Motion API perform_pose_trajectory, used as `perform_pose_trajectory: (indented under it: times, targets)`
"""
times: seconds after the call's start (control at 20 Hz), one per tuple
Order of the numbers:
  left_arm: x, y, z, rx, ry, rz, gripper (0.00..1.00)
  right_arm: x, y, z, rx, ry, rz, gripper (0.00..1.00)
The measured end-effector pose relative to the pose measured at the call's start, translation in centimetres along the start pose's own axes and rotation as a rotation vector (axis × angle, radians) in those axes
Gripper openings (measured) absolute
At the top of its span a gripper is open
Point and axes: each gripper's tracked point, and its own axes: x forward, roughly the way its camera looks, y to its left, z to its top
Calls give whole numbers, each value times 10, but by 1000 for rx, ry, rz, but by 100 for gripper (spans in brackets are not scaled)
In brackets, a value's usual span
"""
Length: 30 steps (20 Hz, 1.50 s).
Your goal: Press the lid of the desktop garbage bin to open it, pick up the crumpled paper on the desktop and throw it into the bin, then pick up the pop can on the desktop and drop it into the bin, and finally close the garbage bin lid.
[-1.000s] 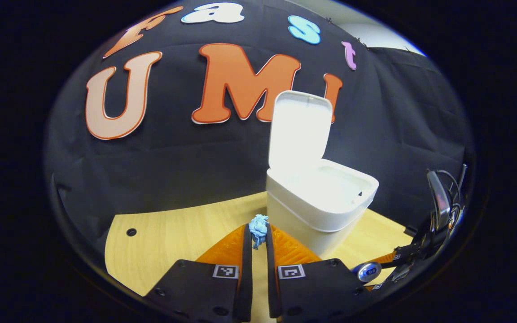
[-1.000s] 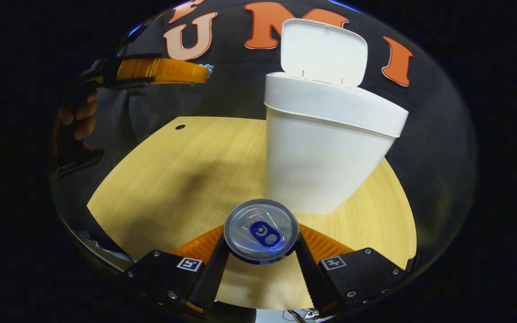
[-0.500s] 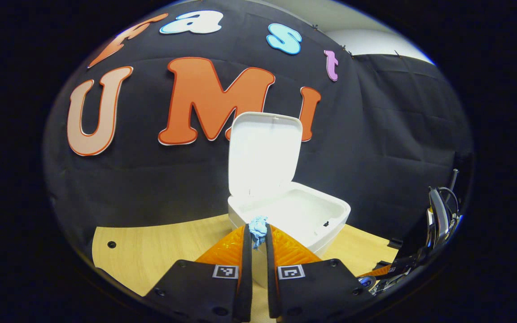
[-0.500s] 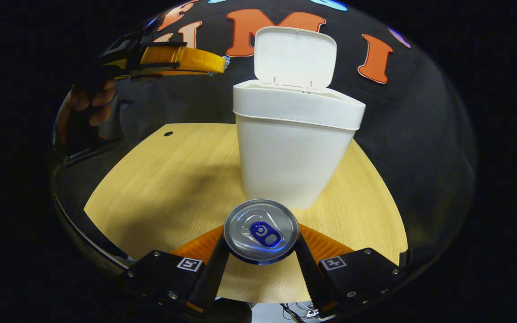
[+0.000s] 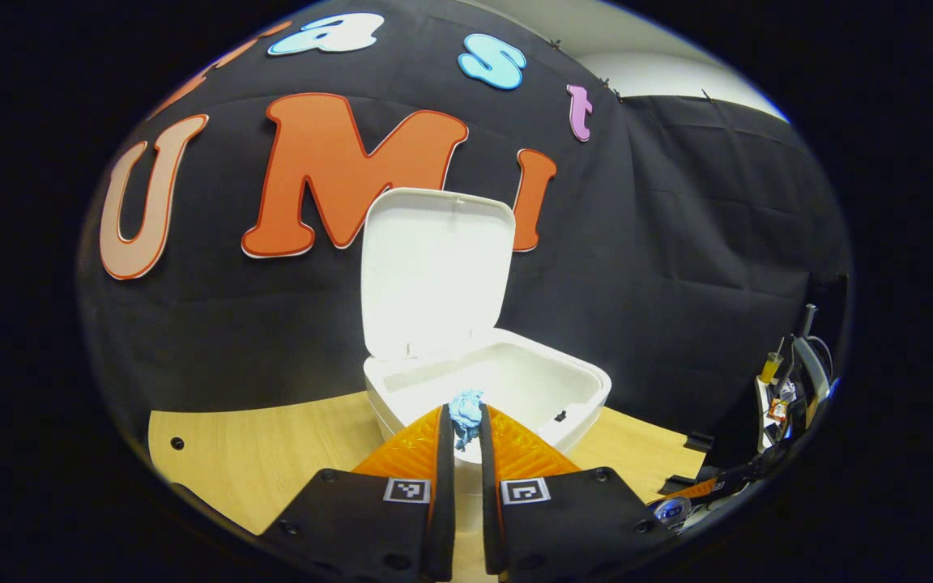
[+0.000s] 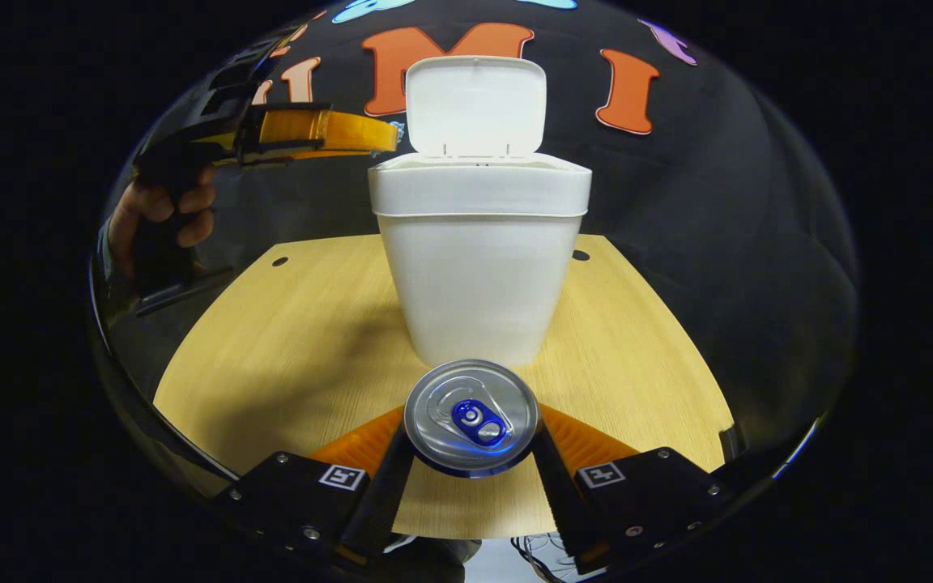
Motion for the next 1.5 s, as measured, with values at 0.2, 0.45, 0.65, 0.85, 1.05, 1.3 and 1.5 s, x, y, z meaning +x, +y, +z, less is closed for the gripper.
perform_pose_trajectory:
  times: [0.2,0.45,0.65,0.85,1.05,1.3,1.5]
  targets:
    - [7,-7,-10,27,27,-9,18,-13,-17,-2,15,0,-30,80]
    - [6,-10,-16,63,43,-8,18,-25,-35,3,18,-12,-77,75]
    - [2,-12,-15,75,43,-13,21,-33,-51,21,1,-40,-107,80]
    - [0,-12,-15,71,42,-4,28,-40,-63,43,-20,-74,-119,80]
    - [-2,-12,-13,86,38,9,41,-49,-68,66,-24,-109,-116,81]
    - [-10,-11,-13,76,34,15,68,-52,-78,102,-56,-157,-119,80]
    - [-18,-4,-18,59,41,39,94,-50,-77,132,-90,-197,-93,80]
